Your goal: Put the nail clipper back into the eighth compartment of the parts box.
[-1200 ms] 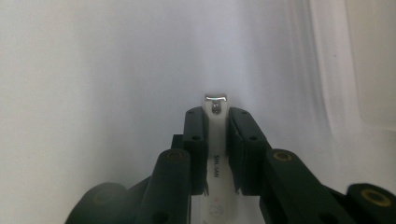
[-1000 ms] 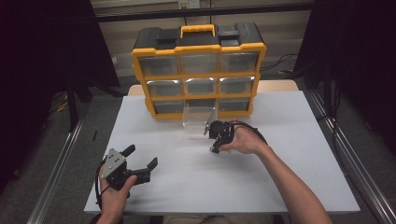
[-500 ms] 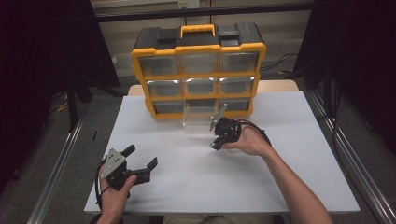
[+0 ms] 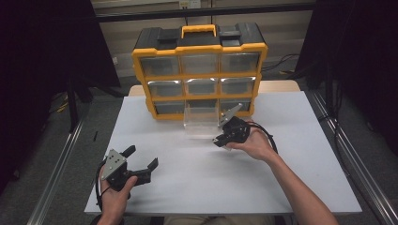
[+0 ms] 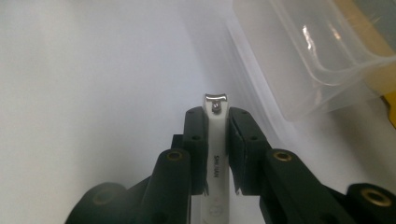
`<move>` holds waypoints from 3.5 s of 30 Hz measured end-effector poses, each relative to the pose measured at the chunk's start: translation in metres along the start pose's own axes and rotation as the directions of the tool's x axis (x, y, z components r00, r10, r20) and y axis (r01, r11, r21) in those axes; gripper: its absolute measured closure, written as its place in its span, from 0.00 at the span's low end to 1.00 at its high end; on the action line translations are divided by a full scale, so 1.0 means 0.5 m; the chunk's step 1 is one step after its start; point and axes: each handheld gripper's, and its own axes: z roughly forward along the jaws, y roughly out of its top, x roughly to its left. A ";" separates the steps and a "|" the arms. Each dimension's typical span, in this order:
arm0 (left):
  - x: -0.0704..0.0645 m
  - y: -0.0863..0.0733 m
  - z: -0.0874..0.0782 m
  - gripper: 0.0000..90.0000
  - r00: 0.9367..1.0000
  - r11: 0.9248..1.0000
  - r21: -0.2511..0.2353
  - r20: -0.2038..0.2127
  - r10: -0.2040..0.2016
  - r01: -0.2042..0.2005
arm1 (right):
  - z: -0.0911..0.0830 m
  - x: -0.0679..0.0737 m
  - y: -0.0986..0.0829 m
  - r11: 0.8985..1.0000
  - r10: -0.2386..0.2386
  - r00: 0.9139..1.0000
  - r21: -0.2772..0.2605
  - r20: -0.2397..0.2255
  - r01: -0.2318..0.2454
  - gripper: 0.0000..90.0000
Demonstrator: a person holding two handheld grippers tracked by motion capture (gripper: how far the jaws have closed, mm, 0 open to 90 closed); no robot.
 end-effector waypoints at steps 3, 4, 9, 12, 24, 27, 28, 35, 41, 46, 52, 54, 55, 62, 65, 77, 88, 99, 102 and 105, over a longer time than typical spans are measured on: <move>0.000 0.001 0.000 0.04 1.000 1.000 -0.001 -0.004 -0.002 0.002 | -0.007 0.000 -0.010 0.998 0.027 0.999 -0.048 -0.019 -0.028 0.87; 0.001 0.001 0.000 0.04 1.000 1.000 -0.003 -0.001 -0.002 0.002 | -0.009 -0.002 -0.011 0.998 0.037 0.999 -0.051 -0.016 -0.038 0.87; 0.000 0.002 -0.001 0.04 1.000 1.000 -0.004 -0.005 0.005 -0.005 | -0.016 -0.005 -0.011 0.995 0.036 0.999 -0.097 -0.023 -0.038 0.87; 0.000 0.001 -0.001 0.04 1.000 1.000 -0.004 -0.001 0.000 0.000 | -0.019 -0.002 -0.006 0.990 0.044 0.999 -0.129 -0.028 -0.048 0.87; -0.001 0.003 -0.002 0.04 1.000 1.000 -0.010 -0.010 -0.002 0.002 | -0.056 0.024 0.009 0.988 0.012 1.000 -0.153 -0.001 -0.012 0.87; -0.001 0.003 -0.002 0.04 1.000 1.000 -0.010 -0.010 -0.002 0.002 | -0.070 0.026 0.010 0.985 0.009 1.000 -0.170 0.003 -0.009 0.87; -0.001 0.003 -0.002 0.04 1.000 1.000 -0.010 -0.011 -0.001 0.001 | -0.074 0.025 0.010 0.984 0.012 1.000 -0.178 -0.003 -0.012 0.87; -0.001 0.003 -0.001 0.04 1.000 1.000 -0.010 -0.011 -0.001 0.001 | -0.096 0.020 0.021 0.979 0.009 1.000 -0.204 -0.011 -0.012 0.87; -0.001 0.003 -0.002 0.04 1.000 1.000 -0.008 -0.011 0.001 -0.001 | -0.105 0.024 0.040 0.979 -0.006 1.000 -0.206 -0.014 0.003 0.87; -0.001 0.002 -0.001 0.04 1.000 1.000 -0.005 -0.001 0.004 -0.004 | -0.114 0.029 0.063 0.980 -0.037 0.999 -0.193 -0.006 0.035 0.87; -0.001 0.002 -0.001 0.04 1.000 1.000 -0.009 -0.006 -0.001 0.001 | -0.126 0.026 0.090 0.978 -0.050 0.999 -0.201 -0.002 0.048 0.87; 0.000 0.002 -0.002 0.04 1.000 1.000 -0.008 -0.009 0.003 -0.003 | -0.128 0.025 0.097 0.977 -0.051 0.999 -0.208 -0.007 0.048 0.87; 0.000 0.002 -0.001 0.04 1.000 1.000 -0.007 -0.008 0.003 -0.003 | -0.129 0.025 0.101 0.977 -0.053 0.999 -0.205 -0.005 0.051 0.87; 0.000 0.002 0.000 0.04 1.000 1.000 -0.008 0.000 -0.001 0.001 | -0.132 0.014 0.130 0.979 -0.060 0.998 -0.192 0.013 0.062 0.87; 0.001 0.002 -0.001 0.04 1.000 1.000 -0.008 -0.003 0.000 0.000 | -0.133 0.007 0.142 0.981 -0.062 0.998 -0.183 0.015 0.064 0.87; 0.001 0.003 -0.002 0.04 1.000 1.000 -0.009 -0.002 0.001 -0.001 | -0.139 -0.027 0.169 0.983 -0.032 0.999 -0.177 0.043 0.039 0.87; 0.002 0.003 -0.003 0.04 1.000 1.000 -0.020 0.004 -0.002 0.002 | -0.126 -0.055 0.205 0.993 -0.014 0.997 -0.113 0.070 0.021 0.87; 0.002 0.003 -0.004 0.04 1.000 1.000 -0.024 0.001 0.004 -0.004 | -0.098 -0.088 0.234 0.999 0.030 0.997 -0.016 0.072 -0.029 0.87; 0.002 0.003 -0.004 0.04 1.000 1.000 -0.024 0.003 0.002 -0.002 | -0.092 -0.096 0.239 0.999 0.038 0.997 -0.013 0.066 -0.037 0.87; 0.002 0.003 -0.004 0.04 1.000 1.000 -0.022 0.001 0.002 -0.002 | -0.084 -0.104 0.246 0.999 0.052 0.997 0.006 0.061 -0.052 0.87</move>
